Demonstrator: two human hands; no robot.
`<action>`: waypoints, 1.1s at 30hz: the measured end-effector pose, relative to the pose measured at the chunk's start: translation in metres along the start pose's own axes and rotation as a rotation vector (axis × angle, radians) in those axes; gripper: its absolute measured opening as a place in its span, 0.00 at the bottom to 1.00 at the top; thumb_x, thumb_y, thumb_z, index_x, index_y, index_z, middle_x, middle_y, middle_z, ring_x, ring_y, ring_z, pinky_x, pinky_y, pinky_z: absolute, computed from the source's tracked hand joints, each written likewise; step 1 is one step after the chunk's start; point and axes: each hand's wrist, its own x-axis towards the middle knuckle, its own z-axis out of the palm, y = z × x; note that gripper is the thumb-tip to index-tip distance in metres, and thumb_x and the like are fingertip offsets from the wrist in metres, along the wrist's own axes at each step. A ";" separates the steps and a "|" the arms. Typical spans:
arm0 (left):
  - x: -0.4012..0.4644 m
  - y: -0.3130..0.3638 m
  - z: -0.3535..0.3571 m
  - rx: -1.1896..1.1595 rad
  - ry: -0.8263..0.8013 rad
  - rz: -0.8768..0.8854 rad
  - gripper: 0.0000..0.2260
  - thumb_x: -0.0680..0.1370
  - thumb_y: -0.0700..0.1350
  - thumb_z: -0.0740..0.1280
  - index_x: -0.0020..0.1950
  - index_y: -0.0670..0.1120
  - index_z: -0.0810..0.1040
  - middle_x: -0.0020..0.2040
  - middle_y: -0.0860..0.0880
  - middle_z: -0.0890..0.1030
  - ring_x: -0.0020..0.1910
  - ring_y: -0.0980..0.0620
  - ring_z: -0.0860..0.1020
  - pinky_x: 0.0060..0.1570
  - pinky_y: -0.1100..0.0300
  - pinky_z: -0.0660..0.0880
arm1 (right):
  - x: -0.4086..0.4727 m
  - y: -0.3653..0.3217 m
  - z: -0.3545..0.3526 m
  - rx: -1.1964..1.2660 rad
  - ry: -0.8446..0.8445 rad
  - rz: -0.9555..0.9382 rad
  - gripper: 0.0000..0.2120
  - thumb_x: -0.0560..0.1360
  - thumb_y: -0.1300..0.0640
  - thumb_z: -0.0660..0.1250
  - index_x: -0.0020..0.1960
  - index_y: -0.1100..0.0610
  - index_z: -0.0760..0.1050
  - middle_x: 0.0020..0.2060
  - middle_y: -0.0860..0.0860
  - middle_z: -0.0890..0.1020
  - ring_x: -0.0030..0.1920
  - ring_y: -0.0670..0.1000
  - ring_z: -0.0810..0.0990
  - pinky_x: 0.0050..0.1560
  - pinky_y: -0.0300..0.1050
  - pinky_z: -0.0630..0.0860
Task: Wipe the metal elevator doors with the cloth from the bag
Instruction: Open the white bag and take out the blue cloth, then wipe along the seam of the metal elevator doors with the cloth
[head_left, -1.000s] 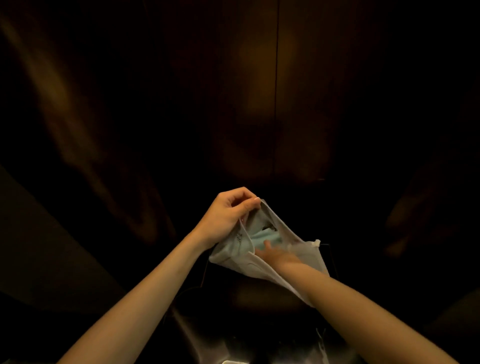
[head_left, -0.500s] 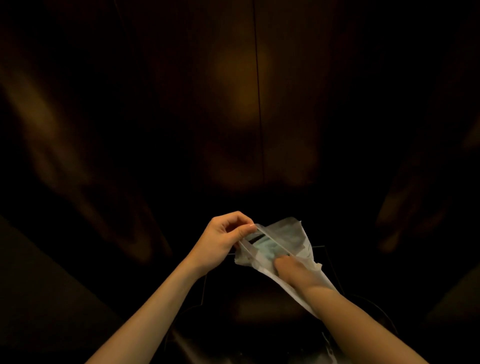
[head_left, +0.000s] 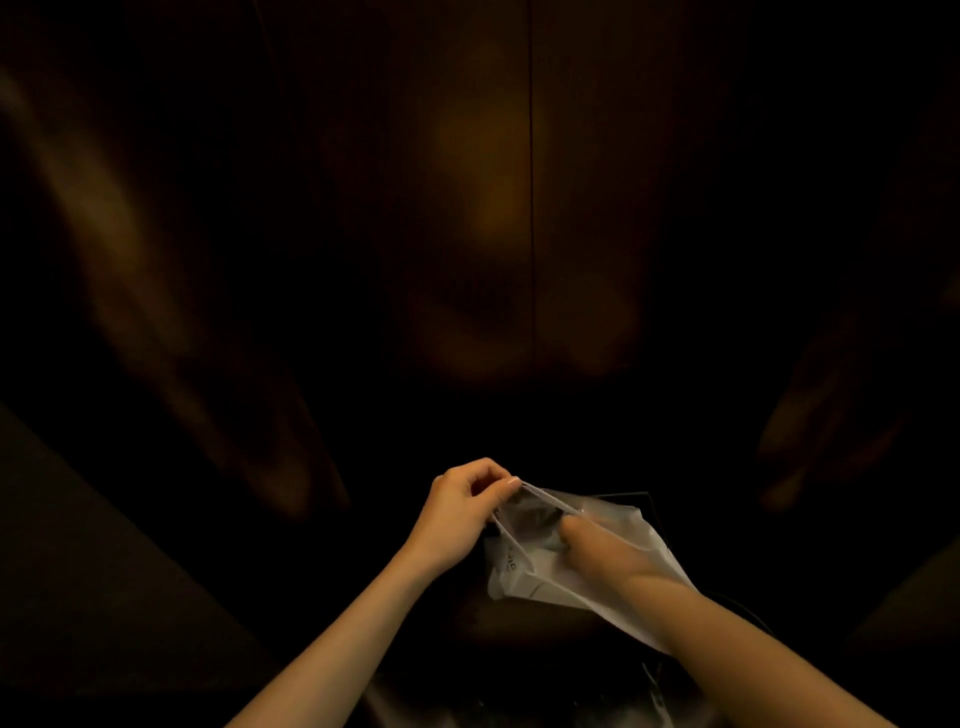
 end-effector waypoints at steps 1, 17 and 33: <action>0.001 -0.006 0.003 0.020 0.030 -0.014 0.06 0.78 0.45 0.66 0.43 0.46 0.79 0.34 0.54 0.76 0.33 0.62 0.73 0.35 0.66 0.70 | 0.003 -0.004 0.001 -0.034 0.010 -0.076 0.23 0.58 0.34 0.70 0.48 0.45 0.80 0.45 0.49 0.84 0.44 0.48 0.83 0.45 0.50 0.79; 0.013 -0.071 -0.002 0.131 0.156 -0.185 0.07 0.79 0.42 0.64 0.42 0.44 0.78 0.30 0.54 0.73 0.31 0.57 0.72 0.33 0.61 0.66 | -0.056 -0.061 -0.117 -0.036 0.131 -0.410 0.08 0.76 0.58 0.60 0.52 0.53 0.76 0.51 0.53 0.79 0.52 0.55 0.77 0.49 0.52 0.76; 0.026 -0.114 -0.071 0.067 0.291 -0.487 0.09 0.79 0.43 0.63 0.41 0.48 0.80 0.39 0.46 0.80 0.42 0.45 0.78 0.42 0.54 0.73 | -0.071 -0.054 -0.264 1.551 0.420 -0.408 0.05 0.76 0.57 0.64 0.45 0.58 0.76 0.49 0.57 0.83 0.49 0.56 0.82 0.50 0.49 0.78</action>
